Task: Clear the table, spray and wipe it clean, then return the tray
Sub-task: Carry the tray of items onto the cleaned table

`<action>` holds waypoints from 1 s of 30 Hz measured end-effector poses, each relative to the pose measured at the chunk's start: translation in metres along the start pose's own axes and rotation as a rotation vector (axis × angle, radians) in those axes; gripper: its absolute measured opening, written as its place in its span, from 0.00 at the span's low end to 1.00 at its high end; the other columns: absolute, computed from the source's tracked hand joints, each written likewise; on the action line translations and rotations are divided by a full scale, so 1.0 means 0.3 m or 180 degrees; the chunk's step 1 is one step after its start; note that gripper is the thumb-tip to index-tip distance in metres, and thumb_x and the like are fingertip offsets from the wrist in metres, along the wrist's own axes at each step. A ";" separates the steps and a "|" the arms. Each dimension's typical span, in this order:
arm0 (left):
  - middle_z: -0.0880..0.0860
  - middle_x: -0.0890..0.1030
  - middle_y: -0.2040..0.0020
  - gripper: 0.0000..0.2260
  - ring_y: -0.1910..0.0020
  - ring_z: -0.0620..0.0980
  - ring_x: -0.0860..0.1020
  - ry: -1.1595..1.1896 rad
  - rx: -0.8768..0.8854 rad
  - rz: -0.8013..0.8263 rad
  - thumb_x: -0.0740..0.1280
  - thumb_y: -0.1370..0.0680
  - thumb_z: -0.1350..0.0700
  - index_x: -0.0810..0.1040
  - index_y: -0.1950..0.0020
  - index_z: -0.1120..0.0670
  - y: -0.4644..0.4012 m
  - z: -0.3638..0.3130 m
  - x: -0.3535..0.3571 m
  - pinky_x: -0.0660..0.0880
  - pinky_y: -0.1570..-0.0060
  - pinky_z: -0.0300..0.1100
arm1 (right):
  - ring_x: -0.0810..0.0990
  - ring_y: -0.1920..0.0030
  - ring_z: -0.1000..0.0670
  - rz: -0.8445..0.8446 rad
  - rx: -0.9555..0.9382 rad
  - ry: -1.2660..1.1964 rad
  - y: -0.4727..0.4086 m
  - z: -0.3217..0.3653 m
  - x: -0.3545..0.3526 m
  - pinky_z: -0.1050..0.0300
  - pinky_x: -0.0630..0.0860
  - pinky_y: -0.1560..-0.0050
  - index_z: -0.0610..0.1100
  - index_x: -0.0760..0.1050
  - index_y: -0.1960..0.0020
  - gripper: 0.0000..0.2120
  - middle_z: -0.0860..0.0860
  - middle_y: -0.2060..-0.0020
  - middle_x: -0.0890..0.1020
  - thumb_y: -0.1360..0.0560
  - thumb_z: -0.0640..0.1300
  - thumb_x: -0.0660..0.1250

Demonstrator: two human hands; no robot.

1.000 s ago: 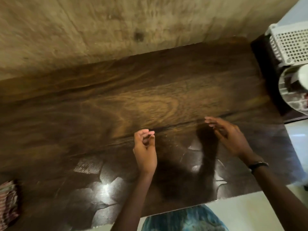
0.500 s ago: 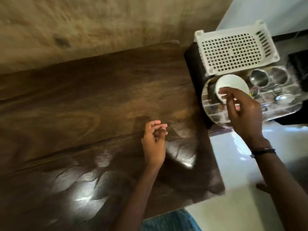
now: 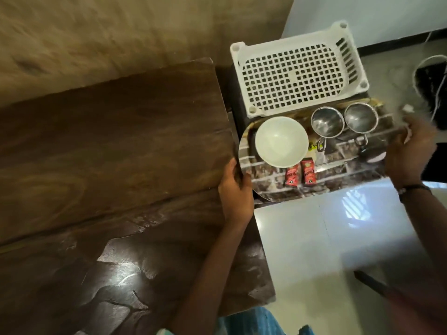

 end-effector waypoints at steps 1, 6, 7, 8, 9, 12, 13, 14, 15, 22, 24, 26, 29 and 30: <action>0.51 0.78 0.38 0.18 0.41 0.42 0.75 -0.0019 0.0003 -0.0024 0.65 0.21 0.61 0.71 0.31 0.58 -0.008 -0.003 0.015 0.72 0.38 0.39 | 0.75 0.39 0.38 0.0090 0.0183 0.0020 -0.013 -0.025 0.016 0.45 0.70 0.36 0.41 0.73 0.35 0.19 0.38 0.40 0.78 0.23 0.44 0.54; 0.56 0.82 0.42 0.15 0.43 0.51 0.80 -0.0151 -0.0075 -0.0186 0.65 0.22 0.61 0.75 0.35 0.59 -0.027 -0.003 0.048 0.77 0.41 0.52 | 0.80 0.48 0.39 0.0235 0.0567 -0.0445 -0.016 -0.057 0.041 0.43 0.76 0.46 0.45 0.76 0.39 0.20 0.39 0.47 0.82 0.22 0.52 0.54; 0.56 0.82 0.42 0.15 0.44 0.51 0.80 -0.0071 -0.0126 -0.0200 0.66 0.22 0.61 0.75 0.35 0.59 -0.026 -0.006 0.047 0.77 0.42 0.52 | 0.80 0.50 0.41 0.0184 0.0559 -0.0569 -0.010 -0.062 0.043 0.44 0.77 0.47 0.44 0.77 0.40 0.20 0.40 0.48 0.82 0.23 0.54 0.54; 0.56 0.82 0.42 0.15 0.44 0.50 0.81 0.0025 -0.0195 -0.0210 0.66 0.22 0.61 0.75 0.35 0.60 -0.027 -0.006 0.047 0.78 0.43 0.52 | 0.80 0.52 0.44 0.0193 0.0591 -0.0644 -0.005 -0.054 0.035 0.48 0.77 0.49 0.43 0.77 0.42 0.20 0.40 0.50 0.83 0.23 0.54 0.55; 0.56 0.82 0.43 0.15 0.45 0.49 0.81 0.0094 -0.0273 -0.0220 0.67 0.23 0.62 0.76 0.36 0.60 -0.028 -0.007 0.045 0.78 0.43 0.51 | 0.80 0.54 0.47 0.0231 0.0625 -0.0717 -0.005 -0.055 0.035 0.52 0.75 0.51 0.42 0.77 0.43 0.20 0.40 0.50 0.83 0.23 0.55 0.56; 0.56 0.83 0.45 0.15 0.49 0.47 0.82 0.0120 -0.0408 -0.0280 0.68 0.24 0.62 0.77 0.37 0.61 -0.038 -0.007 0.043 0.79 0.46 0.50 | 0.78 0.55 0.47 0.0212 0.0563 -0.0778 0.001 -0.044 0.034 0.51 0.74 0.52 0.41 0.78 0.45 0.21 0.39 0.52 0.83 0.24 0.56 0.58; 0.56 0.83 0.46 0.15 0.50 0.47 0.82 0.0115 -0.0417 -0.0293 0.68 0.24 0.62 0.77 0.38 0.61 -0.039 -0.008 0.041 0.80 0.47 0.50 | 0.79 0.55 0.45 0.0192 0.0536 -0.0771 0.000 -0.040 0.032 0.50 0.74 0.52 0.40 0.79 0.46 0.22 0.38 0.53 0.83 0.24 0.56 0.58; 0.56 0.84 0.46 0.15 0.50 0.47 0.82 0.0113 -0.0409 -0.0295 0.69 0.24 0.62 0.78 0.38 0.60 -0.040 -0.009 0.040 0.80 0.47 0.50 | 0.79 0.55 0.42 0.0162 0.0517 -0.0760 0.002 -0.036 0.029 0.50 0.74 0.52 0.40 0.79 0.46 0.22 0.38 0.54 0.83 0.24 0.56 0.58; 0.56 0.84 0.46 0.14 0.50 0.47 0.83 0.0100 -0.0396 -0.0292 0.69 0.24 0.62 0.78 0.39 0.60 -0.038 -0.009 0.037 0.80 0.48 0.50 | 0.79 0.54 0.40 0.0122 0.0535 -0.0736 0.003 -0.043 0.033 0.49 0.73 0.53 0.39 0.79 0.47 0.22 0.38 0.54 0.83 0.25 0.56 0.58; 0.53 0.84 0.49 0.12 0.53 0.46 0.83 0.0100 -0.0288 -0.0234 0.69 0.24 0.64 0.80 0.41 0.57 -0.012 0.009 -0.039 0.81 0.50 0.49 | 0.77 0.60 0.35 0.0002 0.0526 -0.0543 0.099 -0.036 0.015 0.44 0.72 0.58 0.37 0.77 0.54 0.21 0.34 0.62 0.80 0.23 0.55 0.59; 0.52 0.84 0.49 0.13 0.54 0.43 0.83 0.0103 -0.0316 -0.0246 0.69 0.25 0.63 0.80 0.40 0.57 -0.005 0.012 -0.078 0.81 0.49 0.48 | 0.76 0.60 0.34 -0.0040 0.0501 -0.0564 0.148 -0.001 -0.006 0.45 0.71 0.59 0.37 0.77 0.54 0.21 0.34 0.62 0.80 0.23 0.54 0.58; 0.52 0.84 0.49 0.13 0.54 0.42 0.82 0.0155 -0.0320 -0.0223 0.69 0.25 0.63 0.80 0.40 0.57 0.000 0.018 -0.133 0.81 0.49 0.46 | 0.77 0.60 0.36 -0.0032 0.0470 -0.0615 0.202 0.037 -0.026 0.48 0.71 0.59 0.36 0.78 0.52 0.22 0.34 0.61 0.80 0.22 0.55 0.58; 0.50 0.84 0.48 0.14 0.52 0.42 0.82 0.0255 -0.0364 -0.0164 0.68 0.24 0.63 0.80 0.39 0.56 0.013 0.031 -0.238 0.81 0.51 0.43 | 0.77 0.60 0.40 -0.0040 0.0500 -0.0728 0.298 0.106 -0.035 0.52 0.69 0.60 0.36 0.79 0.50 0.23 0.36 0.59 0.81 0.22 0.55 0.58; 0.49 0.83 0.48 0.14 0.52 0.42 0.82 0.0266 -0.0382 -0.0168 0.68 0.24 0.63 0.79 0.39 0.56 0.016 0.040 -0.265 0.80 0.51 0.42 | 0.77 0.60 0.42 -0.0054 0.0545 -0.0751 0.325 0.127 -0.035 0.52 0.70 0.59 0.37 0.80 0.49 0.23 0.37 0.59 0.82 0.22 0.56 0.58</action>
Point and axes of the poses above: each hand's wrist, its own y-axis away from the middle knuckle, its own x-axis out of the palm, z = x × y, the point moved 1 cm from there along -y, towards the middle knuckle
